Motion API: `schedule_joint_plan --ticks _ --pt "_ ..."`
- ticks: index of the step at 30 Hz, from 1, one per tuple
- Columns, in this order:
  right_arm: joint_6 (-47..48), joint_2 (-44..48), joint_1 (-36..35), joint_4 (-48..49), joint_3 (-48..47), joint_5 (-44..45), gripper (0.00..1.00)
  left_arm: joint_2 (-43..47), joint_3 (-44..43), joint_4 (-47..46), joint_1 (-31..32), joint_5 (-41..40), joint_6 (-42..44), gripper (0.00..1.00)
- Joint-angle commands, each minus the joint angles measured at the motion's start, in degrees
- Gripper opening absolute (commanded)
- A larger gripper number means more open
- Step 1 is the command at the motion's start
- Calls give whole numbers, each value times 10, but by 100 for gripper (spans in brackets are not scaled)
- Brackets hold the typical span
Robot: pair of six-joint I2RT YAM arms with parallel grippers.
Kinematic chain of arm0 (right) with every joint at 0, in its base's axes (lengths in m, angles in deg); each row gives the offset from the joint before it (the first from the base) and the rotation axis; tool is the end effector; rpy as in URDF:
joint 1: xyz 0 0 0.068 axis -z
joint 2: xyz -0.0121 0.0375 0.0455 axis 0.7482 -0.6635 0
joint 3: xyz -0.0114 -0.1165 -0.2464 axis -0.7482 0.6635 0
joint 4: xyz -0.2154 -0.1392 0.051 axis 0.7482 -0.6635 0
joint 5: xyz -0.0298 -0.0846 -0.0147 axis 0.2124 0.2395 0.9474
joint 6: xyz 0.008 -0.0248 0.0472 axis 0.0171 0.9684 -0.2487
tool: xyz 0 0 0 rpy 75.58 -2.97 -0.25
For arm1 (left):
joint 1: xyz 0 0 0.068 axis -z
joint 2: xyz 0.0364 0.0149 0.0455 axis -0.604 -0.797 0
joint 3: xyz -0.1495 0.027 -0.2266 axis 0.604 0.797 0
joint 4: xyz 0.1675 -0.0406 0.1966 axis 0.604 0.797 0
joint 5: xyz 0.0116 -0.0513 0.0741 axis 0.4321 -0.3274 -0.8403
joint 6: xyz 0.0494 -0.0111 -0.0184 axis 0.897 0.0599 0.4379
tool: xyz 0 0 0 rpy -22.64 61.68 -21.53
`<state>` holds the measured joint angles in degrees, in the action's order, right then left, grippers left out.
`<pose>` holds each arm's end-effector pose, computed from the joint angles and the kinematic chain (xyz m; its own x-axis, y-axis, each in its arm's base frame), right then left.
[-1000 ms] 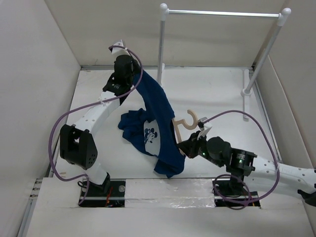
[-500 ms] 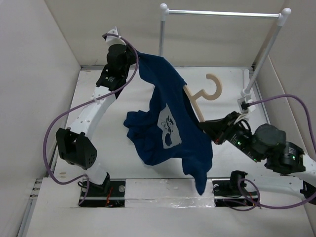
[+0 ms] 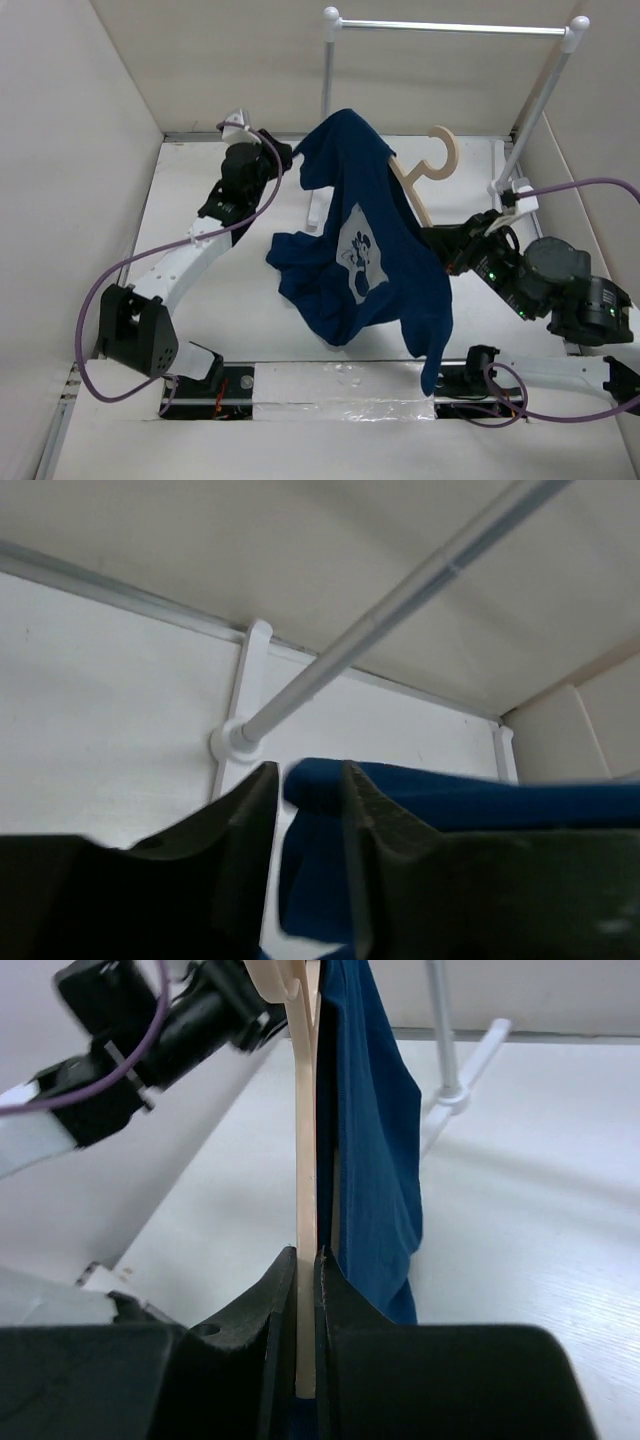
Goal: Place the t-shirt on the hanger
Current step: Place the hanger at the clothesline.
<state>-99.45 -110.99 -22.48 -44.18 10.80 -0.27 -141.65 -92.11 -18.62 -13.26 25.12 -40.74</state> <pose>0.0533 0.0862 0.4651 -0.2453 0.2811 -0.9278 -0.4737 0.8002 0.3677 0.3197 -0.1342 0.3862 -0.0912 -0.5227 -0.8476 0.2060 0.8228 -0.5296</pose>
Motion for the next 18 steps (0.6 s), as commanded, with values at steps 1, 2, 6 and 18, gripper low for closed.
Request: schedule_joint_plan --ticks 1,2,6,18 --pt "24 -29 38 9 -36 43 0 88 99 -84 6 23 -40 31" --pt "27 -45 79 10 -40 33 0 131 125 -108 23 17 -40 33" --pt "55 -98 211 39 -57 -60 0 225 229 -138 45 29 -48 36" --pt "53 -282 525 51 -249 -161 0 340 467 -219 45 211 -59 0"
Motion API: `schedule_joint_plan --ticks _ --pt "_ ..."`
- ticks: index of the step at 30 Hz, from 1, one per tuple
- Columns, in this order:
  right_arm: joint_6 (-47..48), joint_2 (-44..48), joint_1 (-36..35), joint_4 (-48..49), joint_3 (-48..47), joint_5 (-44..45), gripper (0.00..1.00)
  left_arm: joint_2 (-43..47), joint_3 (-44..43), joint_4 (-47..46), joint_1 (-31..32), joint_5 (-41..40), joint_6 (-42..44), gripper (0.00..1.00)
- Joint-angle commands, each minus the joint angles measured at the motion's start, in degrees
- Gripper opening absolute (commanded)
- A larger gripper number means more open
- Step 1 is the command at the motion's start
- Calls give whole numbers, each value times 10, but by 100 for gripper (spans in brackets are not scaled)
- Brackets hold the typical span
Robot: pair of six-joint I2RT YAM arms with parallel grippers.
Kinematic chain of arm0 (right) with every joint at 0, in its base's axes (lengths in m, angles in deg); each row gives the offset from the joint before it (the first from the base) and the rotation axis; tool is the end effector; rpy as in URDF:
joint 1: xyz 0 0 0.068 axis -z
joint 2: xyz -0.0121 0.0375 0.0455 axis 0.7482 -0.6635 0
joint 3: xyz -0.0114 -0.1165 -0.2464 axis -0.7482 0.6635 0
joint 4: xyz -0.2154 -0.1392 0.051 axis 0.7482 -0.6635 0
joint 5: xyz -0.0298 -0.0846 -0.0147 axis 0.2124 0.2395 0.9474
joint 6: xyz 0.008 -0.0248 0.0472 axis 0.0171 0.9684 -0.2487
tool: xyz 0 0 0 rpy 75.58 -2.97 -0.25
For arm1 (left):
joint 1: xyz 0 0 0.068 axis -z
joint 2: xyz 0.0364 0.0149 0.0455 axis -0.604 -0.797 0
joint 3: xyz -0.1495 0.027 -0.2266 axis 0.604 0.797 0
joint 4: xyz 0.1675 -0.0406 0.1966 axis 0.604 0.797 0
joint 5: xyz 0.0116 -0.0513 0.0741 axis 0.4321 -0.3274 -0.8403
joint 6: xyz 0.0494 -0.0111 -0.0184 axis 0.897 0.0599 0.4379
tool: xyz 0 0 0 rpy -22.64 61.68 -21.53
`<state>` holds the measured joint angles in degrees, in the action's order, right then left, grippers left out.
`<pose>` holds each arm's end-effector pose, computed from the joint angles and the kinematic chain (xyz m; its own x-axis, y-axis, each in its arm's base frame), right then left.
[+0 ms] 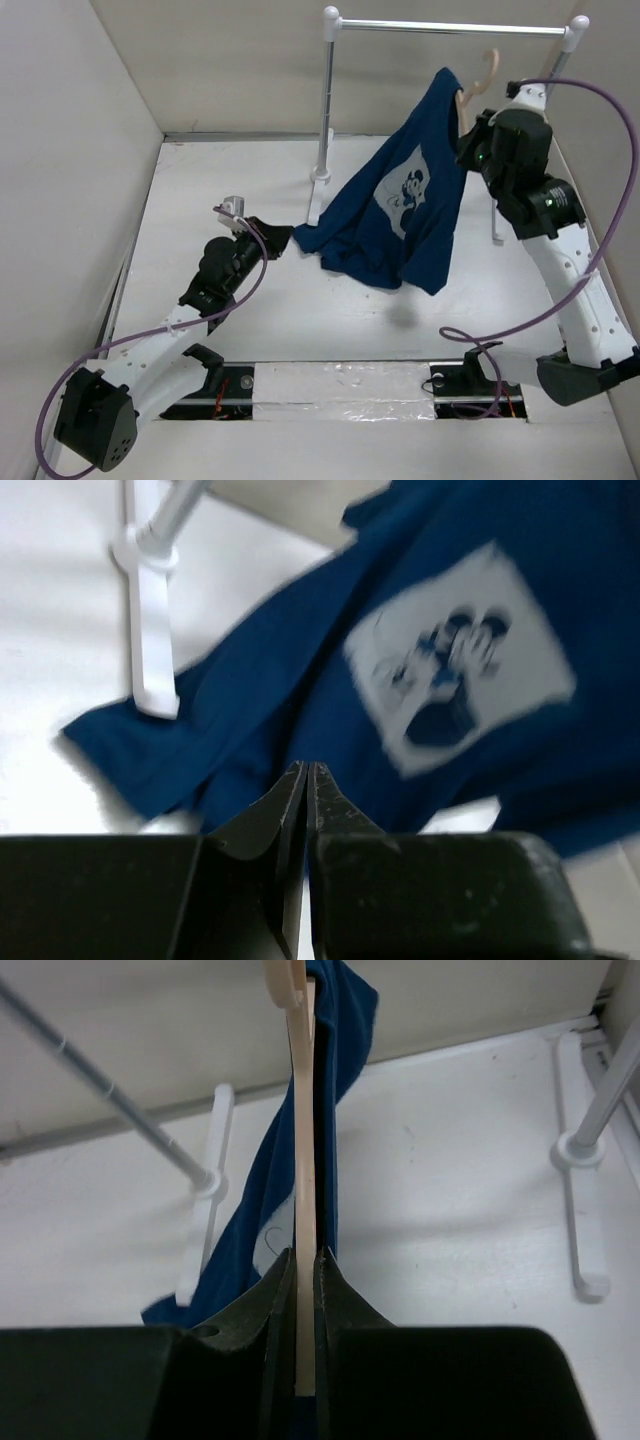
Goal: Place the t-shirt on the hanger
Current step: Place the hanger at the clothesline.
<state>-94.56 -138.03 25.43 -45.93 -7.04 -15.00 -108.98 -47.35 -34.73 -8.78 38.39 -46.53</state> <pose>0.2163 0.0762 0.4845 -0.2316 0.2352 -0.9440 0.0871 0.9715 0.2206 0.1813 -0.0995 0.2810 -0.2375 -0.5619 -0.7924 0.4598 0.6535 -0.6012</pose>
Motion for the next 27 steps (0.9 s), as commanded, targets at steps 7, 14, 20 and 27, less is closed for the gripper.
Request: schedule_joint_plan --ticks 7,14,20,27 --pt "1 -97 147 89 -135 -18 0 66 30 -6 0 142 40 0" --pt "28 -171 212 84 -214 -55 0 128 44 23 51 87 59 2" --pt "64 -180 223 99 -243 -37 0 113 41 15 63 93 56 1" --pt "82 -211 247 104 -295 -44 0 105 40 16 63 87 56 8"
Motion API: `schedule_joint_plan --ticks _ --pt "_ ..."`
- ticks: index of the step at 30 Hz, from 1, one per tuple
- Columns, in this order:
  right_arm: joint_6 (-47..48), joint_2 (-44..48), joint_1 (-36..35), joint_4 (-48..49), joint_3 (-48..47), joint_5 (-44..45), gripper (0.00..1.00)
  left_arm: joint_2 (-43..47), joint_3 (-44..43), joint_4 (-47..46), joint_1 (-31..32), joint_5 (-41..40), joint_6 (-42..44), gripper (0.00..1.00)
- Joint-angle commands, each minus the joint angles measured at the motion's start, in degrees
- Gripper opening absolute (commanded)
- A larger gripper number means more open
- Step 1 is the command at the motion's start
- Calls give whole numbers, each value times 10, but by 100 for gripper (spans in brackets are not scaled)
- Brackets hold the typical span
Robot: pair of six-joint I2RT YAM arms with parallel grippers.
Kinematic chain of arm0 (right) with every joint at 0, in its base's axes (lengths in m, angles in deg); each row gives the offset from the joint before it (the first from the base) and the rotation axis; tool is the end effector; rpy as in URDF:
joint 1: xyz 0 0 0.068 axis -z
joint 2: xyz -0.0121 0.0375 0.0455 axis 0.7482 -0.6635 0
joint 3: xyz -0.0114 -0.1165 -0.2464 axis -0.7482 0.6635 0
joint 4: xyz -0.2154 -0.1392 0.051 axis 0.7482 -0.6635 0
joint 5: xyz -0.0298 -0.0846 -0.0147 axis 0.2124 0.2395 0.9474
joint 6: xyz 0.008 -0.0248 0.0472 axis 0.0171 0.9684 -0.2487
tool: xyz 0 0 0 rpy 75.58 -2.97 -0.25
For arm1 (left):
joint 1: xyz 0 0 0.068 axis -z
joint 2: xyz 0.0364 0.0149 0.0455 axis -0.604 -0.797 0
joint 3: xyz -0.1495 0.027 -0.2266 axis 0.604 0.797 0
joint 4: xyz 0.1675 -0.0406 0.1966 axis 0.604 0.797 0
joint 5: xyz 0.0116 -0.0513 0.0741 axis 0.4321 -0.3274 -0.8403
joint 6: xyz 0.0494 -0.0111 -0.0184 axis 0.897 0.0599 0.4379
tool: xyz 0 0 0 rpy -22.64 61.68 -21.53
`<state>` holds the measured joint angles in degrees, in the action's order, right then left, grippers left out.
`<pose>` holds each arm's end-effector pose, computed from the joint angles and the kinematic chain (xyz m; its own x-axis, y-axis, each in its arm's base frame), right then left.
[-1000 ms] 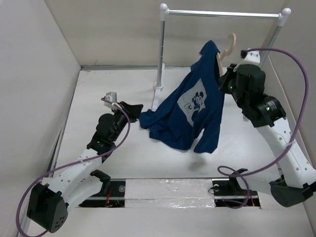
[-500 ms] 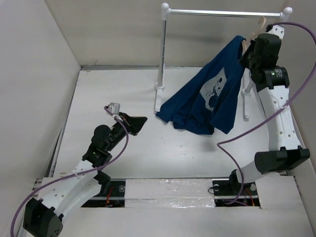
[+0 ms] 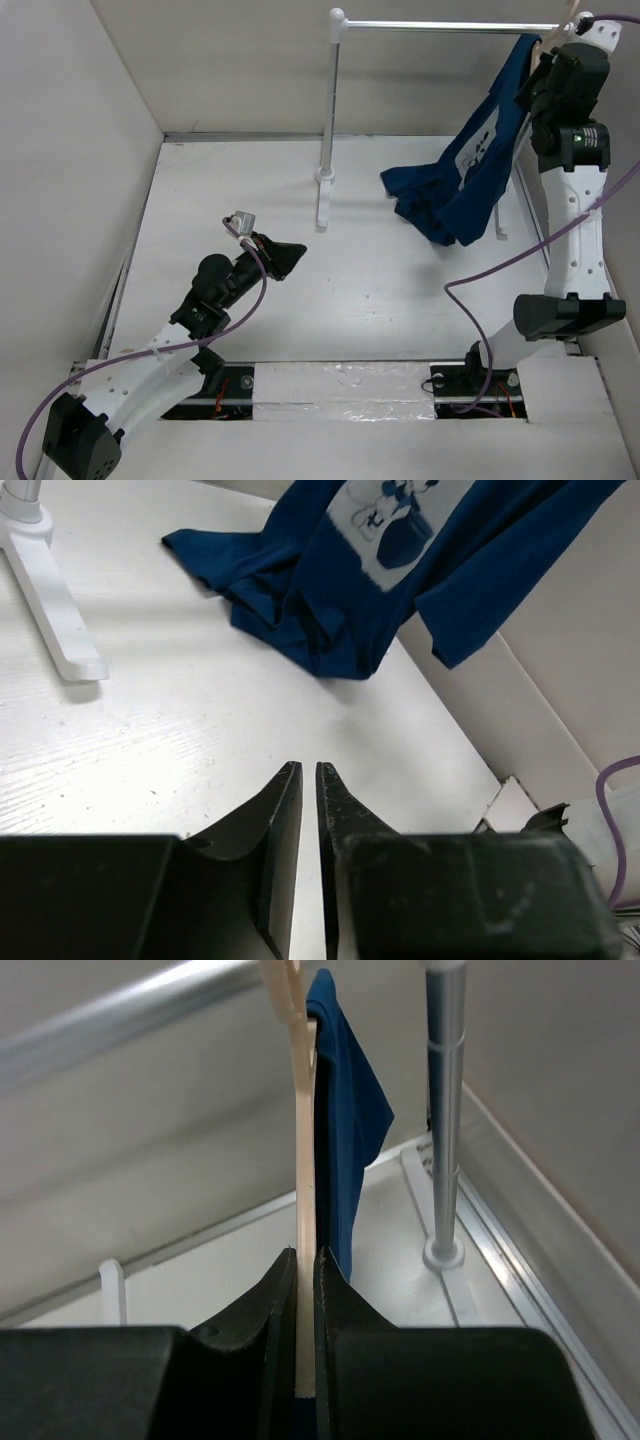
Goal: Place the t-shirt on the hanger
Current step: Place the hanger at the clothesline.
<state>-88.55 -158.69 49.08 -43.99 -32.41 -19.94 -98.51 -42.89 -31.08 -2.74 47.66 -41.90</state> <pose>0.3122 -0.0151 0.5298 -0.0724 0.2235 -0.9720 0.3610 0.9144 0.1834 0.1405 -0.1048 0.2773 -0.2885 -0.4456 -0.8475 0.6671 0.5413 -0.5117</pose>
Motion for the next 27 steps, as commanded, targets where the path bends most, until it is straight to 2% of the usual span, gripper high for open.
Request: schedule_joint_plan --ticks 1,14,21,25,27 --pt "24 -12 10 82 -55 -2 0 0 -3 -20 3 -6 10 10" --pt "10 -78 41 79 -64 -67 0 2 0 -24 3 -7 8 10" --pt "-25 -40 59 137 37 -70 0 4 0 -24 3 -7 7 11" --pt "-44 -3 72 180 125 -73 0 5 1 -24 3 -9 5 11" --pt "-53 -1 78 185 136 -83 0 4 2 -25 3 -8 6 12"
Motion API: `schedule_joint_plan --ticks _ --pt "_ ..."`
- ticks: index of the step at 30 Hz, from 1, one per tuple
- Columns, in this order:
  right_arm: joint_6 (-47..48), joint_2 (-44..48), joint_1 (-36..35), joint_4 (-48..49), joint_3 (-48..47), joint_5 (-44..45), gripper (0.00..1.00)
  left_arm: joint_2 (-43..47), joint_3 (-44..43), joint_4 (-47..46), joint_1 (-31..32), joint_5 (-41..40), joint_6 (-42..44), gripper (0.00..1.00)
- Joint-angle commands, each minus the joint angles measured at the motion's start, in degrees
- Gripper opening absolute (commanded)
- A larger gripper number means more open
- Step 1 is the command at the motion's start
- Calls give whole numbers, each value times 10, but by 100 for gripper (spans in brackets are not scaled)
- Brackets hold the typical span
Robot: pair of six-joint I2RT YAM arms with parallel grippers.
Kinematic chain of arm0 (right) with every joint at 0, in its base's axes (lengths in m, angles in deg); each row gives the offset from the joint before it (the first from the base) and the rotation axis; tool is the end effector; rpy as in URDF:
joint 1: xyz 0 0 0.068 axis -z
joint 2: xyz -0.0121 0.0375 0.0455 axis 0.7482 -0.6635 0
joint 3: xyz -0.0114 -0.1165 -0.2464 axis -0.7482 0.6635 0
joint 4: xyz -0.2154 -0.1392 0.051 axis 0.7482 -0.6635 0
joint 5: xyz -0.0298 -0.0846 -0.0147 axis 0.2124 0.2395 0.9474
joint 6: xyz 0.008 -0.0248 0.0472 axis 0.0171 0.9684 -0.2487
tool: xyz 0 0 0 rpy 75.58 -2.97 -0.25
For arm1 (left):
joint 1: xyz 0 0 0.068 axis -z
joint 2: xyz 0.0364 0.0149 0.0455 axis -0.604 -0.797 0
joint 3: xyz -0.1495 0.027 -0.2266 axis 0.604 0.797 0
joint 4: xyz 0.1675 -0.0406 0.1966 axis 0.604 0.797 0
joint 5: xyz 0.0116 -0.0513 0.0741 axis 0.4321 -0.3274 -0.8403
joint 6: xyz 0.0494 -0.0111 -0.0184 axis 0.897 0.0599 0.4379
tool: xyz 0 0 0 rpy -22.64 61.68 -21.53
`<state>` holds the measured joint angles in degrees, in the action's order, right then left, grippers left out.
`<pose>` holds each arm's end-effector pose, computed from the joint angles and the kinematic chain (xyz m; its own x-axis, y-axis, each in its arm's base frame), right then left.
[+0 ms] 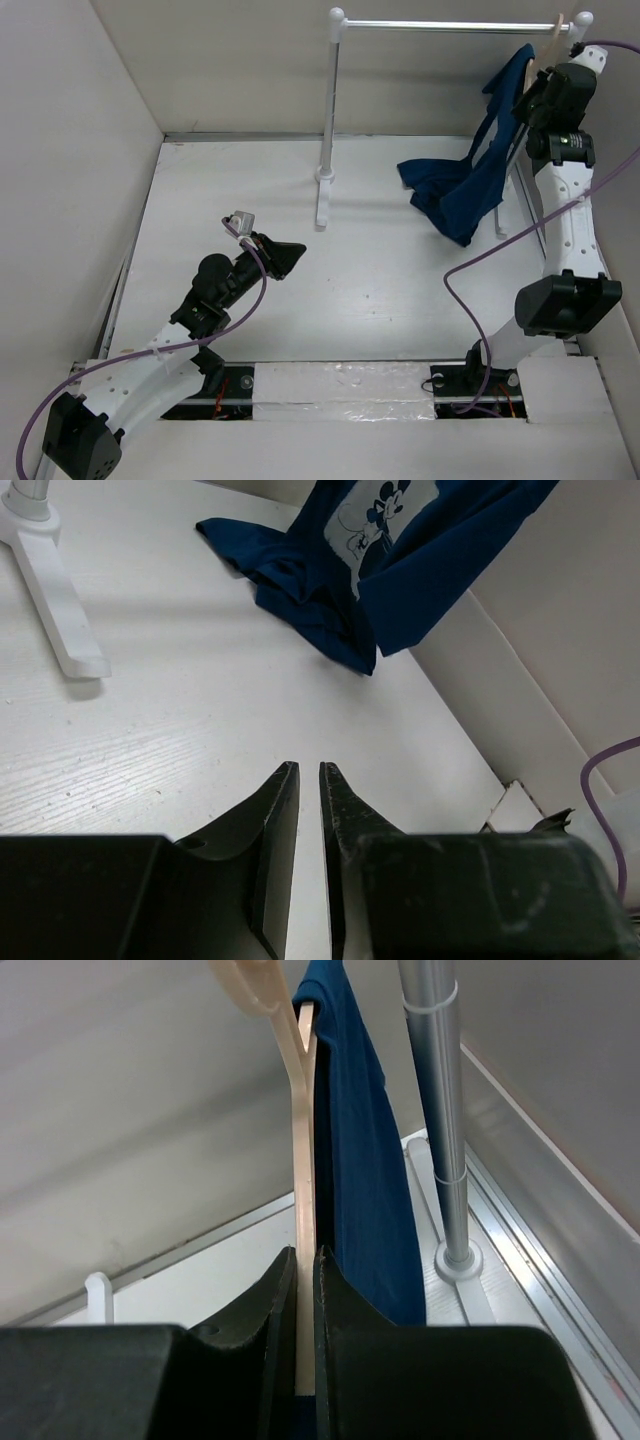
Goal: Place the t-shirt on the hanger
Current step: Place the hanger at the clothesline, then reset both arms
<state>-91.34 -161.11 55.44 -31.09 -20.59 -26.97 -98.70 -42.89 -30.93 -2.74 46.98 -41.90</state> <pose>0.3565 -0.0512 0.4756 -0.0785 0.2881 -0.9544 0.3603 0.9008 0.2423 0.1413 -0.1049 0.2765 -0.2882 -0.4473 -0.8467 0.6577 0.5501 -0.5145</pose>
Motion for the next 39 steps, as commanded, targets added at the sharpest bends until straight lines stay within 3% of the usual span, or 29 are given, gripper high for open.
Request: schedule_joint_plan --ticks 1,8,11,12,13,17,19,21,25,26,27,29,31,34,39 --pt "-29 21 14 54 19 -23 0 6 2 -26 3 -2 6 12" --pt "-51 46 20 67 47 -5 11 13 5 -24 3 -15 7 14" --pt "-68 59 20 69 53 -2 41 13 6 -23 3 -18 7 16" --pt "-72 70 20 69 54 -3 56 13 6 -23 3 -21 6 17" --pt "-77 74 20 69 54 -5 64 13 5 -23 3 -21 7 18" --pt "-98 100 20 63 49 -13 69 12 6 -22 3 -29 9 20" --pt "-106 124 20 61 51 -12 81 11 6 -20 3 -36 11 20" --pt "-116 146 20 68 63 -9 100 9 5 -21 3 -36 15 25" --pt "-151 238 7 118 153 8 100 -4 5 -27 3 -36 19 41" --pt "-171 289 -1 135 183 -6 100 -9 5 -32 3 -36 15 52" --pt "-183 318 -6 174 250 -28 100 -10 3 -35 3 -35 11 56" --pt "-211 399 -18 221 322 -153 100 -15 -11 -28 3 -36 -2 64" --pt "-227 446 -44 316 434 -298 100 -11 -23 -17 3 -36 -17 66" --pt "-255 514 -101 394 560 -428 100 9 -49 16 3 -45 -30 66" --pt "-234 598 -216 346 712 -423 100 98 -55 91 3 -97 -53 67"
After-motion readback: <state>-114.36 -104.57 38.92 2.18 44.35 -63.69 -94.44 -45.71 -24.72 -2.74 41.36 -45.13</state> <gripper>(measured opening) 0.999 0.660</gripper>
